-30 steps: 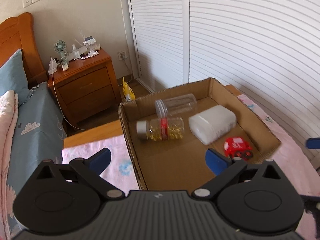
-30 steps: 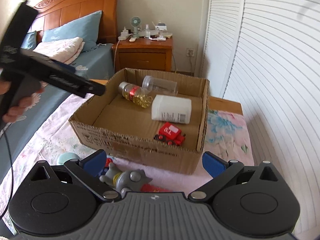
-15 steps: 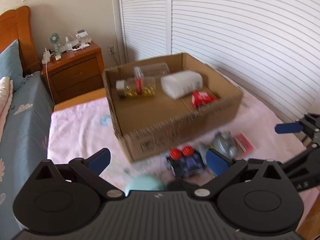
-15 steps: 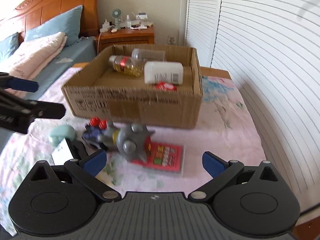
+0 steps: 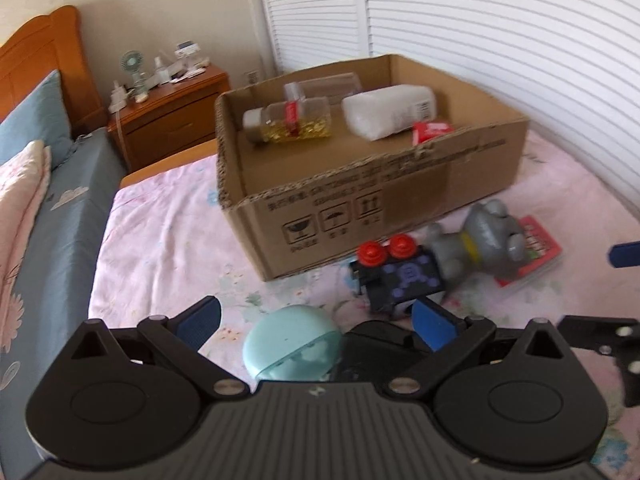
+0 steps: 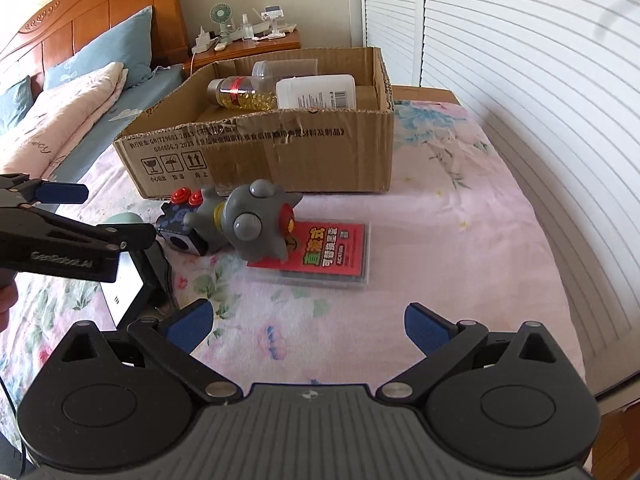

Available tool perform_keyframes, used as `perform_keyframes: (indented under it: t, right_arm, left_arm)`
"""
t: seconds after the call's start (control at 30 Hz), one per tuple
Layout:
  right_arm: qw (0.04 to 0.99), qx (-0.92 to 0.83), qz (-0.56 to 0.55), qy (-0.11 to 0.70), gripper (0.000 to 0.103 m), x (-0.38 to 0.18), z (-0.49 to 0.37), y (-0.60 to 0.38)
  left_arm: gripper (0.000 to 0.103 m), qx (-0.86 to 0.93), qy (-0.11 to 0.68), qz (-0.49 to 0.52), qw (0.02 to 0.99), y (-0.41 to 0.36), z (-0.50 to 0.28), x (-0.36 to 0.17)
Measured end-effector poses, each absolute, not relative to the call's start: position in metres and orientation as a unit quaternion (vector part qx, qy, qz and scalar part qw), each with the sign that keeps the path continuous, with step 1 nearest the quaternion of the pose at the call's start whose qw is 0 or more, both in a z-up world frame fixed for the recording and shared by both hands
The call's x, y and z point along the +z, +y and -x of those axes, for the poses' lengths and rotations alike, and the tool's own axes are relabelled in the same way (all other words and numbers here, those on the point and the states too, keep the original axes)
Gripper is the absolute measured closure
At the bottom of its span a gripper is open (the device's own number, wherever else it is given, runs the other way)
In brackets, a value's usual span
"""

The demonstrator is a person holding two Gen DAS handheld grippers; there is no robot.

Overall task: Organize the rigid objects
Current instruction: 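Move the left tool to the black rectangular case while the right tool approaches the red card pack, then close the left tool on the black rectangular case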

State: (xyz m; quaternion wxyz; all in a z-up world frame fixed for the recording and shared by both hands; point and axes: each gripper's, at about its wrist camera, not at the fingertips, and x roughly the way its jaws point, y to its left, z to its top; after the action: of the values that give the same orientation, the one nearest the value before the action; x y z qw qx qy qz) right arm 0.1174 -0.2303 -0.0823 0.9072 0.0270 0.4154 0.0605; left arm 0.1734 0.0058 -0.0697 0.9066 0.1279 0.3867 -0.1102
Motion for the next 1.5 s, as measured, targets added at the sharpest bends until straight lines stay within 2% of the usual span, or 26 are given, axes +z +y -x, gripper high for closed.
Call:
perform_keyframes:
  t: [0.43,0.97,1.5]
  right_arm:
    - [0.901,0.071,-0.030,0.427,0.000,-0.092,-0.122,-0.228]
    - [0.898,0.067,-0.010,0.435,0.000,-0.100,-0.123,-0.224]
    - [0.896,0.063,0.042,0.438,0.000,-0.104,-0.120,-0.209]
  left_arm:
    - [0.002,-0.100,0.420,-0.091,0.898,0.025,-0.147,-0.084]
    - [0.001,-0.150,0.435,-0.137,0.877,0.034,-0.131,-0.091]
    - [0.001,-0.054,0.456,-0.090,0.884,0.086,-0.121,-0.088]
